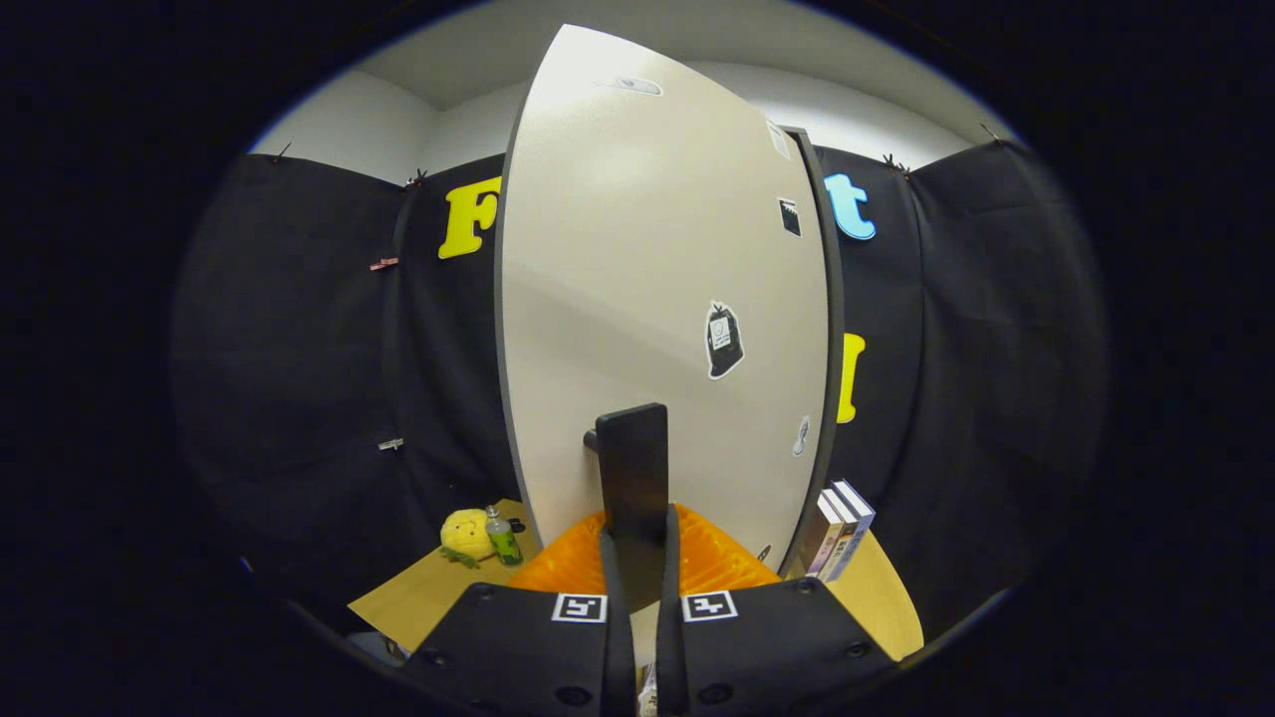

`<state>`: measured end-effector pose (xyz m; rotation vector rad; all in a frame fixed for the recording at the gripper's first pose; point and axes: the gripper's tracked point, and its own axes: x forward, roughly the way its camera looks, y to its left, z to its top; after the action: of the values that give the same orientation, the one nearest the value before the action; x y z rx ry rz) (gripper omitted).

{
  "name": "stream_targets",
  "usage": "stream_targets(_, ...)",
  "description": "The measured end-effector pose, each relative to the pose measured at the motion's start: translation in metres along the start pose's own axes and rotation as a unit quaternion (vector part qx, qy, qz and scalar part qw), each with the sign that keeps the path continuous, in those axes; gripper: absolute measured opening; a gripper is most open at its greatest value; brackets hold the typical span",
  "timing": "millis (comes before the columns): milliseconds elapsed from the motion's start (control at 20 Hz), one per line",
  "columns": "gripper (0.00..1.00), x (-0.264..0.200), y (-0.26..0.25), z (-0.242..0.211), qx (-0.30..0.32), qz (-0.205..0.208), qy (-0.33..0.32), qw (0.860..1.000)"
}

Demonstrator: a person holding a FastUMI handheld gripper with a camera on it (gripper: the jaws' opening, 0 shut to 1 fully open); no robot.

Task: Open the shoe cabinet door, grab the shoes and put them into the shoe cabinet, then close the shoe cabinet door.

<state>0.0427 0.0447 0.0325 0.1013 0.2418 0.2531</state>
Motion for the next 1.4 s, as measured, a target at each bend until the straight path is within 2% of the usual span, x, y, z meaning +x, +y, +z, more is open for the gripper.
stream_targets(550, 0.12, -0.035, -0.064, 0.001, 0.010, 0.000, -0.022, 1.000)
stream_targets(750, 0.12, -0.046, -0.096, 0.002, 0.036, -0.004, -0.035, 0.999)
stream_targets(900, 0.11, -0.054, -0.129, 0.003, 0.027, -0.024, -0.045, 0.998)
stream_targets(1050, 0.11, -0.055, -0.175, -0.001, 0.013, -0.066, -0.049, 0.997)
stream_targets(1100, 0.07, -0.058, -0.191, 0.002, 0.021, -0.066, -0.059, 0.996)
stream_targets(1250, 0.06, -0.059, -0.186, -0.002, 0.071, -0.015, -0.054, 0.996)
stream_targets(1350, 0.12, -0.064, -0.191, -0.013, 0.055, -0.007, -0.039, 0.998)
stream_targets(1400, 0.20, -0.066, -0.193, -0.017, 0.042, -0.010, -0.036, 0.998)
